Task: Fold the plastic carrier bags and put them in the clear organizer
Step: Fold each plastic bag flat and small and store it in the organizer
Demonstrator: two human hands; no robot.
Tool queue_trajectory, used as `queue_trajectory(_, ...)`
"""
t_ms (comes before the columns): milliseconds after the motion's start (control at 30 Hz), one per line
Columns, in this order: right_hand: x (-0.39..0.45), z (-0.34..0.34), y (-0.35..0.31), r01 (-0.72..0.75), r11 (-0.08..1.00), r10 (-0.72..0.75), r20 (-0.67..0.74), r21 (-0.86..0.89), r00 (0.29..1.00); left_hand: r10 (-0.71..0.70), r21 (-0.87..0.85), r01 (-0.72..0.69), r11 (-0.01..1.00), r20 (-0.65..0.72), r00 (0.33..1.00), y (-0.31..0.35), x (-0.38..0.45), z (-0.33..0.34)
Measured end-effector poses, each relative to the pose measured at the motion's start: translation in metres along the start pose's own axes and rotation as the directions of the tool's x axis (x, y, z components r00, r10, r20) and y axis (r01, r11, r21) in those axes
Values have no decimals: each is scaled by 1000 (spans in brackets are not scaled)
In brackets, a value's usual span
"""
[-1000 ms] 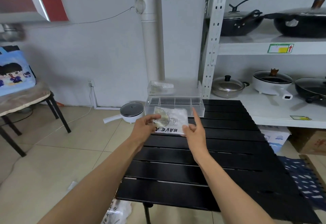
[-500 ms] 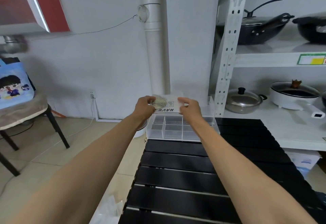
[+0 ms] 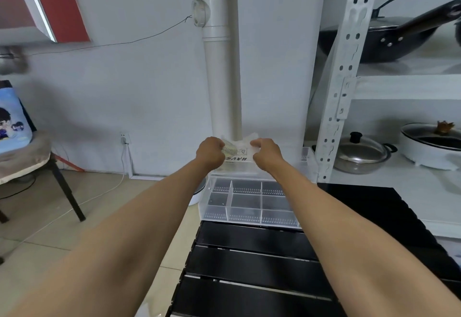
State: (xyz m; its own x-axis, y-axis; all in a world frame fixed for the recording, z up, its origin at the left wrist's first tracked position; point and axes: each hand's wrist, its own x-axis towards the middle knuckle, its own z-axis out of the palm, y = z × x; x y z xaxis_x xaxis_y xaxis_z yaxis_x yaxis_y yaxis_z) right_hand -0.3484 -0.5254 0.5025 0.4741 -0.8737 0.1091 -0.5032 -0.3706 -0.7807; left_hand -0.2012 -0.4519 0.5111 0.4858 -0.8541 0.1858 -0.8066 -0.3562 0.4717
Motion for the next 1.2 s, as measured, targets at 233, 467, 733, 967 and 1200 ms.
queue_trajectory(233,17,-1,0,-102,987,109,49,-126,993,-34,341,60,938,-80,996,6,1,10)
queue_trajectory(467,30,5,0,-150,952,190,129,-267,973,129,288,-110,951,-50,990,16,6,18)
queue_trajectory(733,36,1,-2,-96,918,135,75,-385,988,29,257,-75,963,177,984,18,7,19)
queue_trajectory(967,25,5,-3,-112,893,176,109,-436,978,16,286,-75,955,203,979,21,6,21)
queue_trajectory(1200,23,1,-4,-145,892,201,86,-429,976,24,271,-74,960,180,983,21,4,19)
